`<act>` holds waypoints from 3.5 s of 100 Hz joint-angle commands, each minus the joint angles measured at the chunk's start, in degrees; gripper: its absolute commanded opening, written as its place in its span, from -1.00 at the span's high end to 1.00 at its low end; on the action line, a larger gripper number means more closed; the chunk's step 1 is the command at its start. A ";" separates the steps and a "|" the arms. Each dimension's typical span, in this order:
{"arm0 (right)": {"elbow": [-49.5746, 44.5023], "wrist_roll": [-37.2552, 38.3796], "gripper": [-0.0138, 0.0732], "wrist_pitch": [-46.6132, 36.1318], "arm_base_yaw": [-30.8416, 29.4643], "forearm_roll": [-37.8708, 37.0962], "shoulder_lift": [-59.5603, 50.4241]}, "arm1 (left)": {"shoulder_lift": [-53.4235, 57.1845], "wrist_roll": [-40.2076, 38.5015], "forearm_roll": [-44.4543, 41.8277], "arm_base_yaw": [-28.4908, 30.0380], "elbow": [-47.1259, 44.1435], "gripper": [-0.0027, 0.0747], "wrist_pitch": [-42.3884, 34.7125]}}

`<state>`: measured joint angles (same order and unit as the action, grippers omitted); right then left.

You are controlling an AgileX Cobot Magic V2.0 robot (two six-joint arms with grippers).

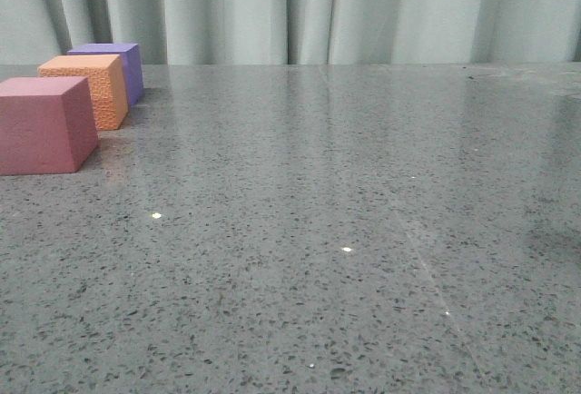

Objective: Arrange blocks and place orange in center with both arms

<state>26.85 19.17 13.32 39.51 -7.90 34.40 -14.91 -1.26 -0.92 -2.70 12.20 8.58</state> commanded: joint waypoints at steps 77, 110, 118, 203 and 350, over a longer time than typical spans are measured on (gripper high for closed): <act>1.49 -0.55 0.96 -4.04 -0.09 -0.95 -0.16 | 16.98 -0.02 3.97 5.63 -13.41 0.98 -4.75; 1.49 -0.55 0.96 -4.04 -0.09 -0.95 -0.16 | 16.98 -0.02 3.97 5.63 -13.41 0.98 -5.13; 1.49 -0.55 0.96 -4.04 -0.09 -0.95 -0.16 | 16.98 -0.02 3.97 5.63 -13.41 0.98 -5.13; 1.49 -0.14 0.96 -5.86 -0.09 -0.37 -0.16 | 16.98 -0.02 3.97 5.63 -13.41 0.98 -5.13; -27.91 -5.10 0.96 -20.52 -33.21 1.30 -30.06 | 16.98 -0.02 3.97 5.63 -13.41 0.98 -4.92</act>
<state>-1.38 15.96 -3.62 6.87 -7.74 5.53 0.24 -1.26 2.58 2.86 0.02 8.15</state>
